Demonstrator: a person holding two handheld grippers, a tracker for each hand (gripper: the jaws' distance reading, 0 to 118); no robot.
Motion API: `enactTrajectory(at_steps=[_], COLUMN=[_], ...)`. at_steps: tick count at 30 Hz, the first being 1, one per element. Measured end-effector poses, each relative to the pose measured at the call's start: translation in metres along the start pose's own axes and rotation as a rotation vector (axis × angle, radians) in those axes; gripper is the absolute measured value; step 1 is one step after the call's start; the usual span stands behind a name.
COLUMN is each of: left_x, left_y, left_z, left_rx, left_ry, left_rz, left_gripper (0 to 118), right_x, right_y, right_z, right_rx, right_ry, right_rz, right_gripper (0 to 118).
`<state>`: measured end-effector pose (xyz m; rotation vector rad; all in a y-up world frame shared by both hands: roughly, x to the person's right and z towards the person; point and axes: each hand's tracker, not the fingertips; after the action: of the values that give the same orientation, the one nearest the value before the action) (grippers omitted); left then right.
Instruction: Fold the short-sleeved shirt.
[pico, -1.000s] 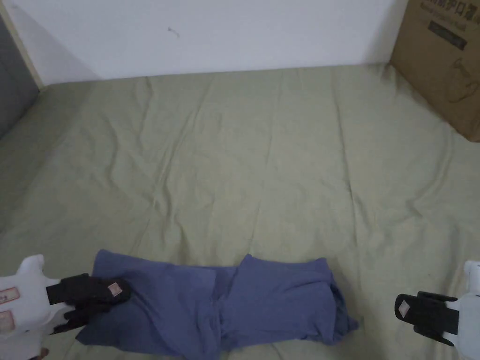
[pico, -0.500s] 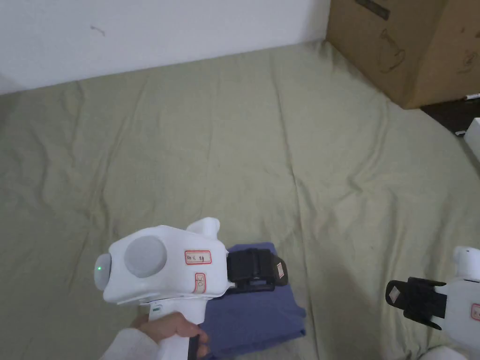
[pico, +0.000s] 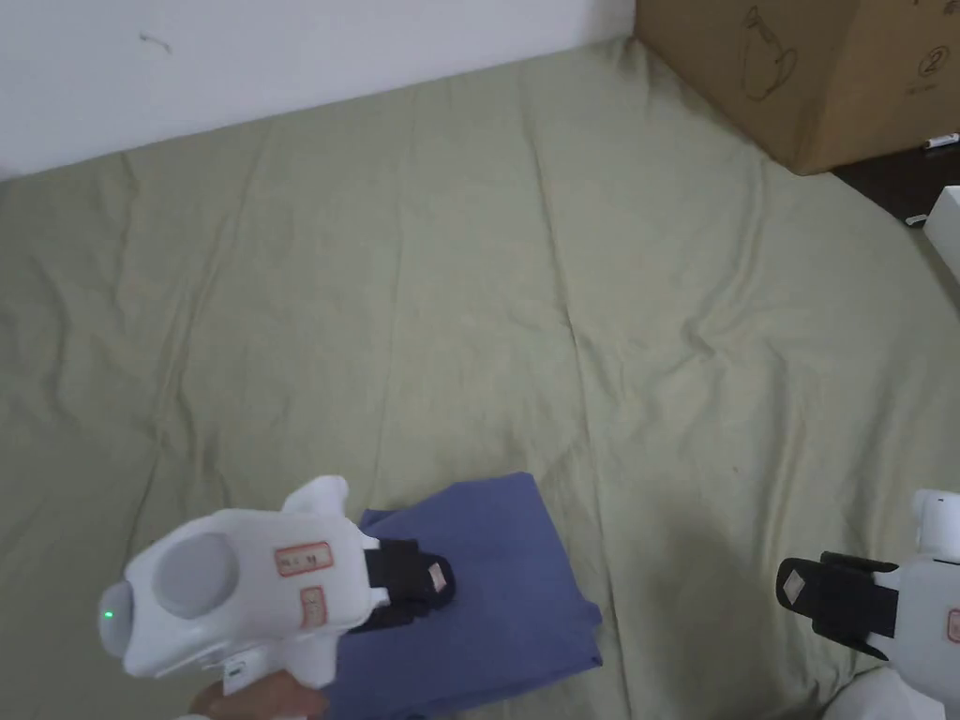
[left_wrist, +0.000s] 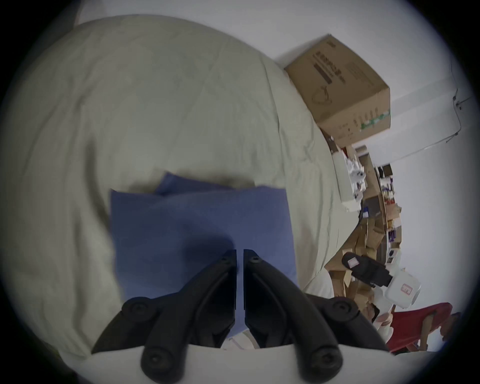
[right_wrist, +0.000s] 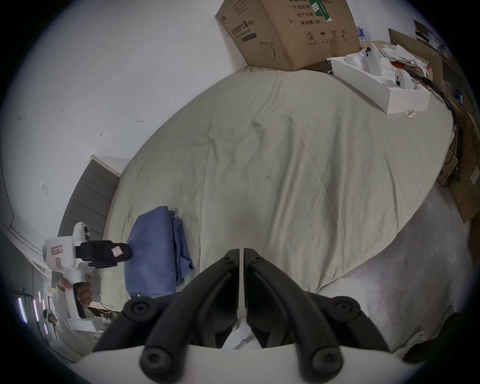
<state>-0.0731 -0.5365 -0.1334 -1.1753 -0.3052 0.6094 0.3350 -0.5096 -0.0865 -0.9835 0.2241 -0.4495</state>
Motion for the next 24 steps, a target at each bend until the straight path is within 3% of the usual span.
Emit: enactTrajectory(at_steps=[3,8,14,17,21,23,24], left_x=[0.018,0.050,0.055,0.028,-0.043,-0.075,-0.091], left_y=[-0.010,-0.012,-0.012,-0.019,-0.036,-0.045,-0.051], left_z=[-0.031,-0.056,-0.043,-0.005,0.058,0.080,0.089], left_rx=[-0.053,-0.088,-0.093,-0.017,0.095,0.138,0.156], left_ry=[-0.070,-0.058,-0.185,-0.208,-0.165,-0.142,-0.133], left_rz=[-0.016,-0.085,-0.088,-0.064,0.028,0.088,0.138], left_gripper=[5,4,4,4,5,15,33], right_x=[0.005,0.008,-0.018,-0.051,-0.115,-0.141,-0.150], right_y=[-0.001,0.001,0.009,0.012,0.009,0.006,0.006], right_z=[0.000,0.006,-0.001,-0.017,-0.056,-0.076,-0.090], right_rx=[-0.005,0.003,-0.005,-0.043,-0.089,-0.112,-0.128], right_ry=[-0.011,-0.025,-0.007,0.056,0.085,0.111,0.127], right_rz=[-0.009,-0.024,0.043,0.142,0.359,0.431,0.450], right_gripper=[4,4,4,4,4,4,4])
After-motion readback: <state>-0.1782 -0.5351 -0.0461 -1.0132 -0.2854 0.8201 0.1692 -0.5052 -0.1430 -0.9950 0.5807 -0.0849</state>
